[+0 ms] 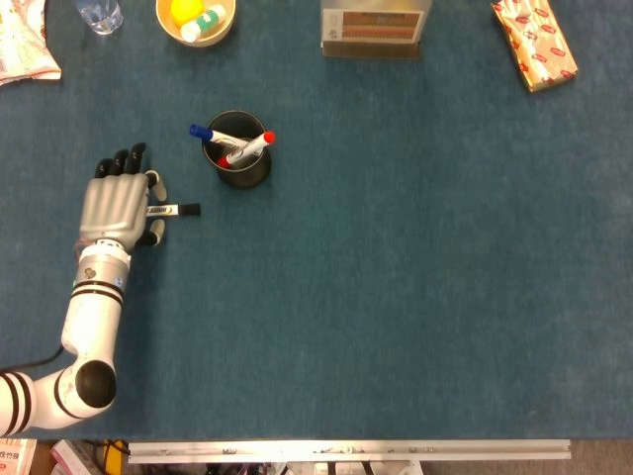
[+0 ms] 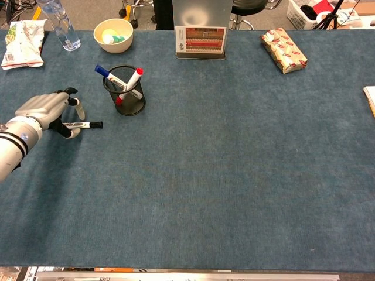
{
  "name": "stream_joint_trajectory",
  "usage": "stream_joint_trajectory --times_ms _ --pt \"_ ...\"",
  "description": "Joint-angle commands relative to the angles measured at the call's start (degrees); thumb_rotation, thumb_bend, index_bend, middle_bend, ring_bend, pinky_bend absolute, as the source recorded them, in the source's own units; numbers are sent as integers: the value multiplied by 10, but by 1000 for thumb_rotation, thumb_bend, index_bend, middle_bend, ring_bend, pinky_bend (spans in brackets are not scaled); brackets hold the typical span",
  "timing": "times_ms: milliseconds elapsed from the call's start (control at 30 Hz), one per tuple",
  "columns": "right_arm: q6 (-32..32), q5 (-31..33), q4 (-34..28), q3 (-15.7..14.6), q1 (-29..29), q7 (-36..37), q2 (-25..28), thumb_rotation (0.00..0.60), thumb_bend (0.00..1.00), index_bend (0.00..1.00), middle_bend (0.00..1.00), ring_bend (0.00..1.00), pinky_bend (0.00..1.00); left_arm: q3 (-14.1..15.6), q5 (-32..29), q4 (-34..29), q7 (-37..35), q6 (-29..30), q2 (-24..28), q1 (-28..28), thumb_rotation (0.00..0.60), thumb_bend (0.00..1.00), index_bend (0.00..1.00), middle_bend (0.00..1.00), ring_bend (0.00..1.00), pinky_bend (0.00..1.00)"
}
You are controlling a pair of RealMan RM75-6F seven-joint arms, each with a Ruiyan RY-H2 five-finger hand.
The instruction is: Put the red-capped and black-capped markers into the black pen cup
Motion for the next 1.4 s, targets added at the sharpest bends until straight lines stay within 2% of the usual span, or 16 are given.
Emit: stream_joint_trajectory --times_ms 33,933,1400 --pt "0 0 0 0 0 0 0 600 0 239 265 171 411 0 2 2 1 -1 -1 2 600 339 411 0 0 81" --pt "-2 2 -1 0 1 0 1 600 0 239 265 171 411 -6 34 30 10 -1 -16 21 600 339 433 0 0 81" --pt "-2 2 -1 0 1 1 1 600 0 239 265 171 411 -7 54 47 14 1 -26 30 600 340 489 0 0 81"
